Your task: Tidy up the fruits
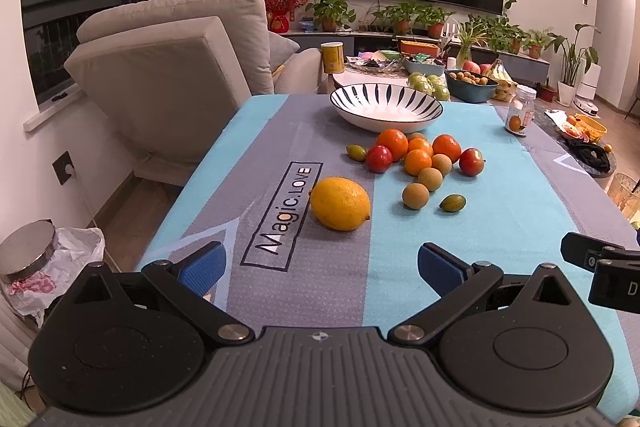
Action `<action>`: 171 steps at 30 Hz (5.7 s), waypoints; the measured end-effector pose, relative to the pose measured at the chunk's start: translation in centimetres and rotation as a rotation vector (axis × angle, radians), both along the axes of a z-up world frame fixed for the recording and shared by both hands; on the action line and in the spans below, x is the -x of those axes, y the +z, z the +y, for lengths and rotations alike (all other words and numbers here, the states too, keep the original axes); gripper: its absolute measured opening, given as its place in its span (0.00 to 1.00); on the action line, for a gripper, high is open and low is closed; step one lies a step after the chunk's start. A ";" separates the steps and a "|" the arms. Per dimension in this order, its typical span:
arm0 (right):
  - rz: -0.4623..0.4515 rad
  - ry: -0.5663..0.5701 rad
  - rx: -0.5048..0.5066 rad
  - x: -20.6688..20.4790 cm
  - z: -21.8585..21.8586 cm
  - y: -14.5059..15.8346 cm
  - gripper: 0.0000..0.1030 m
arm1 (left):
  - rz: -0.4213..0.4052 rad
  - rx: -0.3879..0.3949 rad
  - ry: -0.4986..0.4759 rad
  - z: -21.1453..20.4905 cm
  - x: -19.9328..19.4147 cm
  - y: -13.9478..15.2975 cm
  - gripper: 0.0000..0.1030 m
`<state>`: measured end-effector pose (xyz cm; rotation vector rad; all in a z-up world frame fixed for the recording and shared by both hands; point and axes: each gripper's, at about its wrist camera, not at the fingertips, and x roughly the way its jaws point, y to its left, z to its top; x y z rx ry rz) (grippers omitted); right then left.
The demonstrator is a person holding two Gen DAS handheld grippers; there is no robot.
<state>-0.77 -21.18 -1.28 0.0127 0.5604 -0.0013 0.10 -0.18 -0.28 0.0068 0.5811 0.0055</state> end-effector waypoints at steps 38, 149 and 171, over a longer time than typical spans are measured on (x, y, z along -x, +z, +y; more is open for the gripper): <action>0.004 -0.011 0.003 0.2 -0.2 -0.3 0.62 | -0.011 -0.001 -0.040 -0.4 0.3 0.0 1.00; 0.348 0.270 -0.643 -33.1 -2.4 -0.7 0.47 | 0.145 0.250 -0.432 -0.4 -32.3 -1.7 0.28; 0.327 0.245 -0.550 -26.2 -4.2 0.9 0.49 | 0.134 0.189 -0.480 -0.9 -25.0 -0.4 0.45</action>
